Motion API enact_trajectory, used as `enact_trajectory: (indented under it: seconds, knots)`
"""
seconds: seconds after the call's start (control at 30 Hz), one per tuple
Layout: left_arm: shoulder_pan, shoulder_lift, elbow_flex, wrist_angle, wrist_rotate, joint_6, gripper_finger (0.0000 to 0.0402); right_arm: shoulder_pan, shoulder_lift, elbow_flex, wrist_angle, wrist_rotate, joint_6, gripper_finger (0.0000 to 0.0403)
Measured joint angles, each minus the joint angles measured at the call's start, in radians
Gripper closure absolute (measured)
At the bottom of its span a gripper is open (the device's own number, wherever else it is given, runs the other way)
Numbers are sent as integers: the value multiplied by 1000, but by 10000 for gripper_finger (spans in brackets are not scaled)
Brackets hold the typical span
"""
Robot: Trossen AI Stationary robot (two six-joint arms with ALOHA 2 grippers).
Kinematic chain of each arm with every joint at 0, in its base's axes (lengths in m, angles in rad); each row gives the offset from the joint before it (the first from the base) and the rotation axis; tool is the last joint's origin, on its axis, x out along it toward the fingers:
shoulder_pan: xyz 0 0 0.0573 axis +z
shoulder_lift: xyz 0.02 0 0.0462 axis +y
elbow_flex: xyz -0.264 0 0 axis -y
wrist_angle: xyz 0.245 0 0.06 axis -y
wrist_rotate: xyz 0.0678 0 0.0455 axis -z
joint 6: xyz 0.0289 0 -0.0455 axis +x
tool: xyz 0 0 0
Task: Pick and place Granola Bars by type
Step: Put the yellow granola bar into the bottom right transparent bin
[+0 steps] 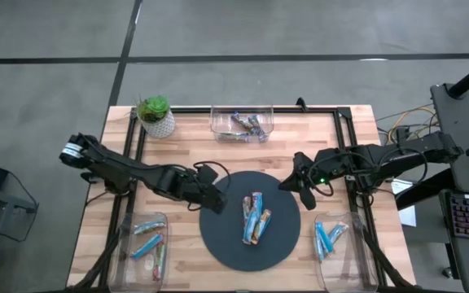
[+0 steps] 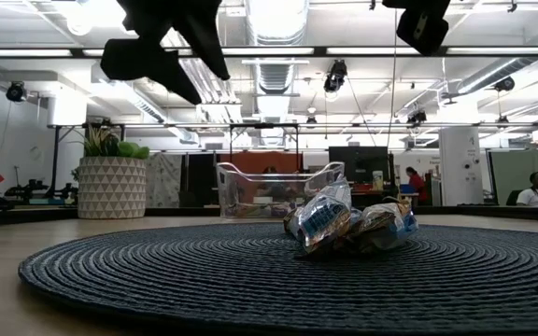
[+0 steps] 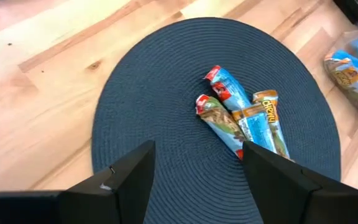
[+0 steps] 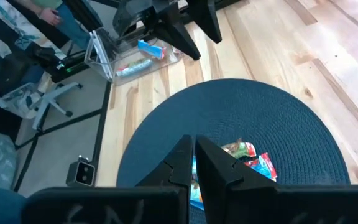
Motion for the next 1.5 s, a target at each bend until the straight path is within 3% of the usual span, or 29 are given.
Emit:
enact_trajectory:
  seconds: [1.5]
  knots:
    - [13,-8,-10,13,-33,33,179,0,14,0,-1,27,-5,390]
